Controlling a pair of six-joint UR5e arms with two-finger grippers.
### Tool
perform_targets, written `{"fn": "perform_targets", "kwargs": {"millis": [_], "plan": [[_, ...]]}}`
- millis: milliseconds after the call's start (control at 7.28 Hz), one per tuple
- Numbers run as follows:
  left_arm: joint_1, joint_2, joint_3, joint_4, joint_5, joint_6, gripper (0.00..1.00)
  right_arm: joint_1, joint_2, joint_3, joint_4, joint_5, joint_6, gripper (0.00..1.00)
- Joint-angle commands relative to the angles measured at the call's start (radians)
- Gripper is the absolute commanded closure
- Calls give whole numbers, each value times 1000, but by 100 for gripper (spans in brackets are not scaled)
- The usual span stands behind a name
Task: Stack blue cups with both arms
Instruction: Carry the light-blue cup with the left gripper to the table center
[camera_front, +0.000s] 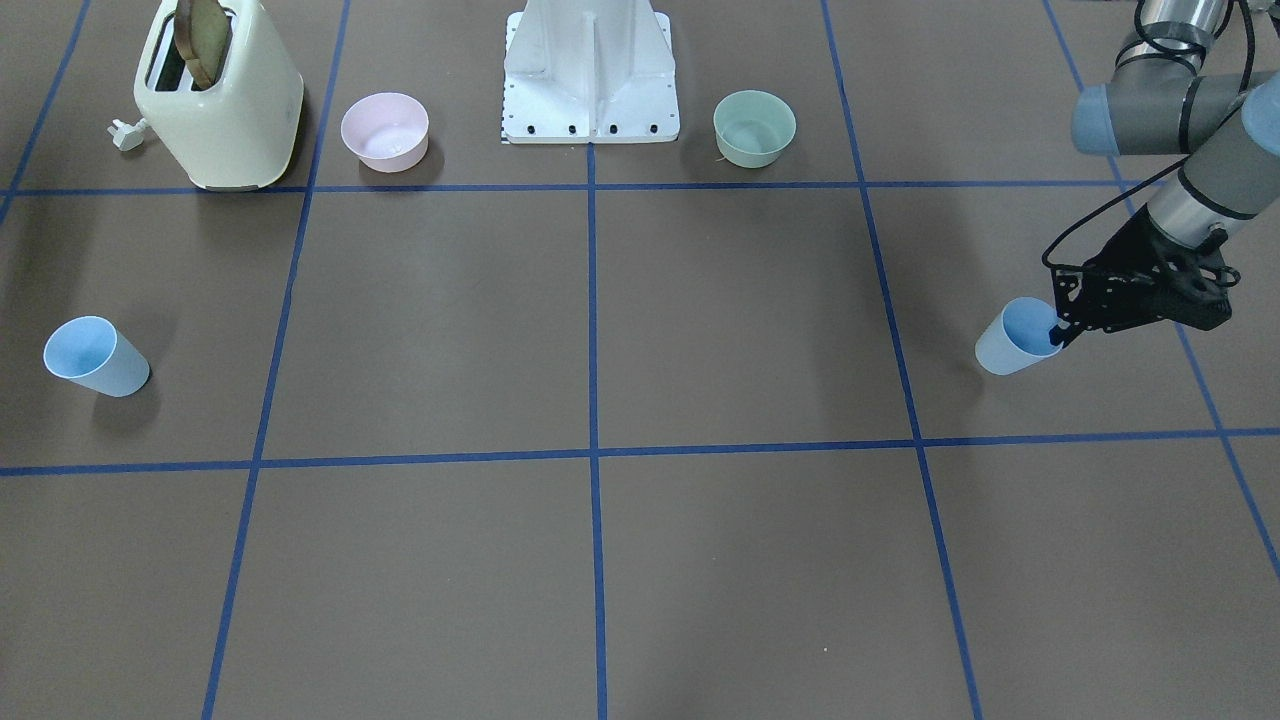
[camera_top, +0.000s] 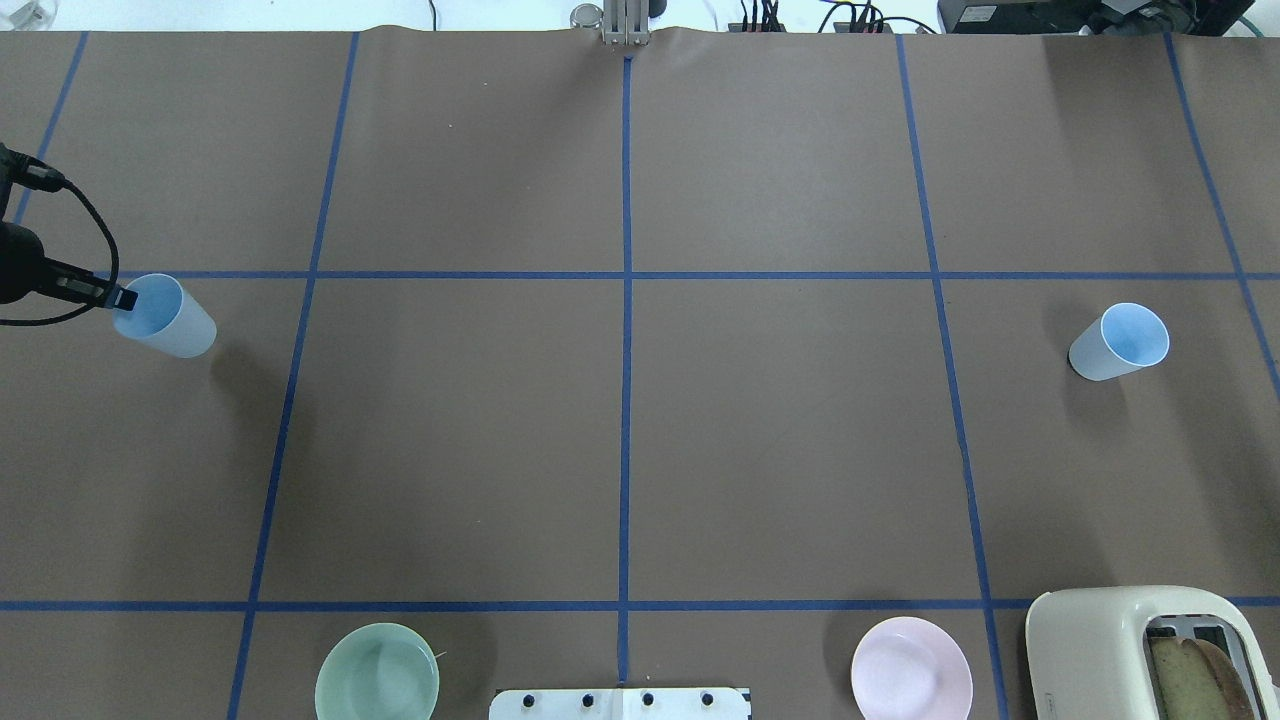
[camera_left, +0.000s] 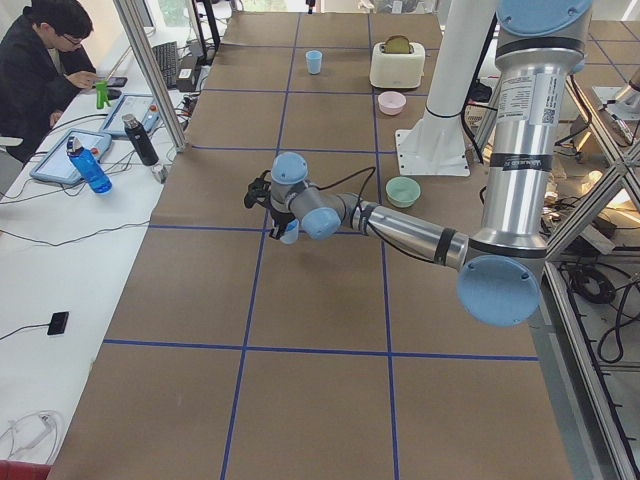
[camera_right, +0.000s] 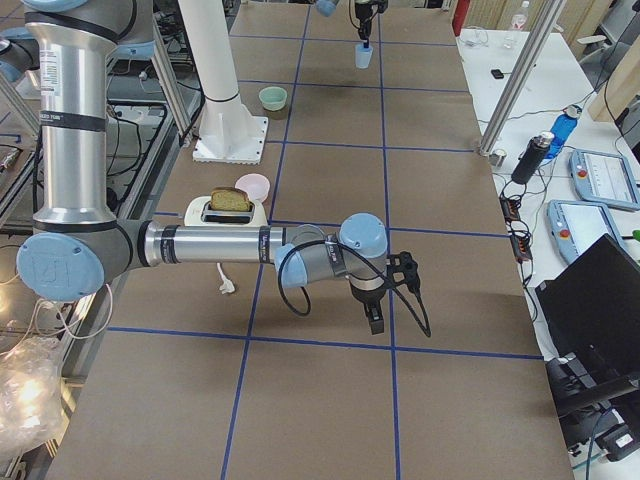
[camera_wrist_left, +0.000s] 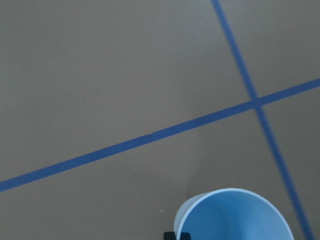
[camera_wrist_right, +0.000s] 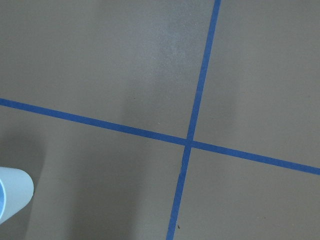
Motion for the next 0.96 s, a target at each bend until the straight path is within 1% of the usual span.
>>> {"fn": "perform_targets", "kwargs": {"millis": [0, 137, 412, 687, 824], "plan": [[81, -167, -43, 155, 28, -145, 100, 0, 0, -1, 0, 2, 7, 0], [178, -256, -39, 195, 88, -264, 100, -1, 0, -1, 0, 0, 21, 0], [394, -466, -25, 366, 263, -455, 100, 0, 0, -1, 0, 0, 21, 0], [529, -589, 69, 379, 407, -561, 100, 0, 0, -1, 0, 0, 23, 0], [545, -609, 99, 375, 420, -562, 100, 0, 0, -1, 0, 0, 24, 0]]}}
